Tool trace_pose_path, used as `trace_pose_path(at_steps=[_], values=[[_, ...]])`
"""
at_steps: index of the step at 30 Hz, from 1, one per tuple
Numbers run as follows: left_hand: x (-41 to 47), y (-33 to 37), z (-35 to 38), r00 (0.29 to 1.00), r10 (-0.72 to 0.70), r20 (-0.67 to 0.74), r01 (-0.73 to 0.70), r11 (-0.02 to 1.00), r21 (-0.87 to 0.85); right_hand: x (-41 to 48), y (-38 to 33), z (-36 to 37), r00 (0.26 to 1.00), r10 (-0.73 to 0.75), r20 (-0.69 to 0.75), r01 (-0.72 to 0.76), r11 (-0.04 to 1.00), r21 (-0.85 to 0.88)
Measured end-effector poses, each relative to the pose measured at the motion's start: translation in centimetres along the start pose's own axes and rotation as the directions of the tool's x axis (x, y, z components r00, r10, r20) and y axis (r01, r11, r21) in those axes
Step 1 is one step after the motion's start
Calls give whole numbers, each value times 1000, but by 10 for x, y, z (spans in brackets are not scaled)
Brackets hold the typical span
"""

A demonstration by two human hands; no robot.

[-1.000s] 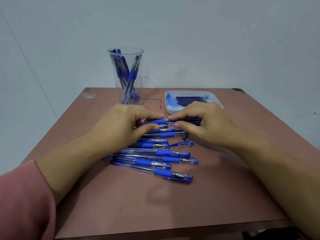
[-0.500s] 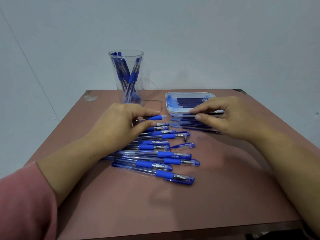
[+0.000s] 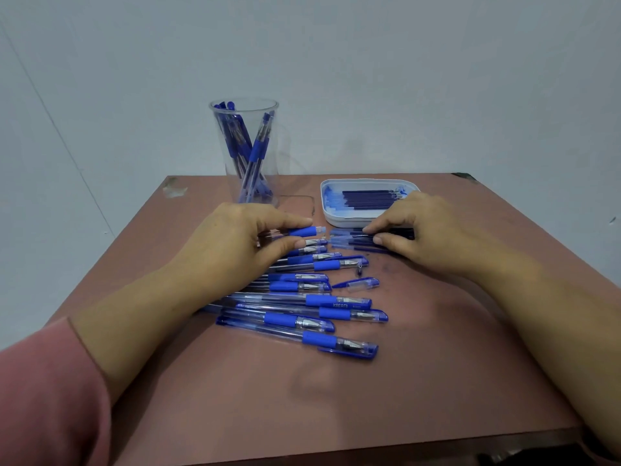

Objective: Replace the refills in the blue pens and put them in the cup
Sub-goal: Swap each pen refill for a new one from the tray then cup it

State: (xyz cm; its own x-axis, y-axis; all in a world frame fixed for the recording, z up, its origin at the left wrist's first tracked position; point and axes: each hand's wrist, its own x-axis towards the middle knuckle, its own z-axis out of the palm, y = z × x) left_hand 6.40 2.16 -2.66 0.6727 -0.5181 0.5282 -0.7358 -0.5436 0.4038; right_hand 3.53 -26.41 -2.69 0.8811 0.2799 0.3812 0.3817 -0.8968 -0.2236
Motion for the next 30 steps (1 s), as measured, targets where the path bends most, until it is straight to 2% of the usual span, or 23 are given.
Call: trace_pose_path(at_steps=[6, 11, 15, 20, 26, 30], values=[[0, -1, 0, 1000, 8, 2, -8, 1000, 3, 1, 0, -1, 1000, -10, -4, 10, 1000, -11], [0, -1, -1, 1000, 28, -1, -28, 1000, 0, 9, -4, -17, 996, 13, -87, -10, 999, 40], [0, -2, -1, 999, 38, -2, -38, 999, 7, 31, -1, -30, 993, 92, 73, -92, 996, -1], [1, -4, -4, 1000, 28, 8, -28, 1000, 7, 59, 13, -23, 942, 213, 258, -211, 977, -37], [1, -3, -4, 1000, 20, 18, -20, 1000, -1, 68, 23, -14, 931, 232, 281, -252, 967, 37], [1, -4, -3, 1000, 23, 21, -23, 1000, 2, 70, 24, -13, 926, 236, 293, -247, 969, -3]])
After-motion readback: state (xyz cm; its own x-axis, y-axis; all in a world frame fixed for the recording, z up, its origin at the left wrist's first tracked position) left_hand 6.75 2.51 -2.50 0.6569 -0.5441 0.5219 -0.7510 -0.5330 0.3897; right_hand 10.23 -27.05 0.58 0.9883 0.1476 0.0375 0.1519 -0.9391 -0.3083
